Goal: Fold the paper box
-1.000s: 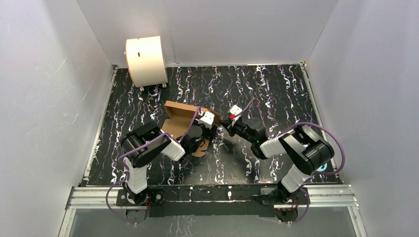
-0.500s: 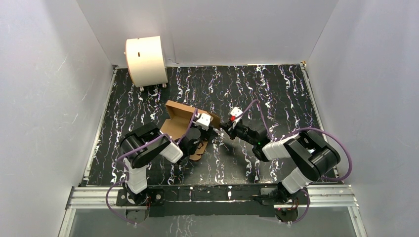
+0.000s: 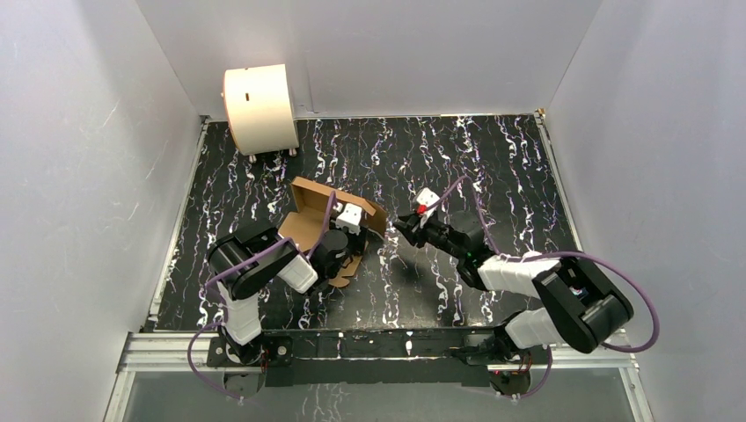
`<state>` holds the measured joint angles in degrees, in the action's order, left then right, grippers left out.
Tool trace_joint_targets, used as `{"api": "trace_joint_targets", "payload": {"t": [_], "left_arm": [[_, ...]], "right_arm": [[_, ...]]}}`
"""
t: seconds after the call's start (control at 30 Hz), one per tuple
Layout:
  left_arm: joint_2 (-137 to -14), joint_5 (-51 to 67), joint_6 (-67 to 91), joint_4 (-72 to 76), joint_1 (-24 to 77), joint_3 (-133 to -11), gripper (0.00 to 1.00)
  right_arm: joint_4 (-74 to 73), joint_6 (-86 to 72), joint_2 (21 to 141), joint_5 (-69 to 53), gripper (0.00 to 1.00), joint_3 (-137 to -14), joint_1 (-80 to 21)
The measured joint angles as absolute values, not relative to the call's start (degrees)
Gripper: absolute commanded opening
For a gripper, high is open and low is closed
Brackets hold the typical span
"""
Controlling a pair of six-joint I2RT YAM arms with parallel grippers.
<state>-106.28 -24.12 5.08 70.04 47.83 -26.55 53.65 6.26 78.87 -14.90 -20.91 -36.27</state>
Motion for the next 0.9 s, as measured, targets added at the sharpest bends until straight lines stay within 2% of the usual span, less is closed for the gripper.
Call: {"api": "trace_joint_targets", "payload": {"t": [0.17, 0.53, 0.9], "left_arm": [[-106.19, -22.61, 7.31, 70.17, 46.94, -25.45, 0.47], [-105.73, -18.39, 12.47, 70.96, 44.12, -24.67, 0.39], [-105.73, -16.01, 15.77, 72.18, 43.05, -23.99, 0.35]], "right_arm": [[50.54, 6.46, 77.84, -14.87, 0.36, -22.33, -34.76], [49.60, 7.88, 93.73, -17.98, 0.33, -32.08, -34.20], [51.55, 4.21, 97.89, -25.85, 0.34, -34.39, -35.66]]}}
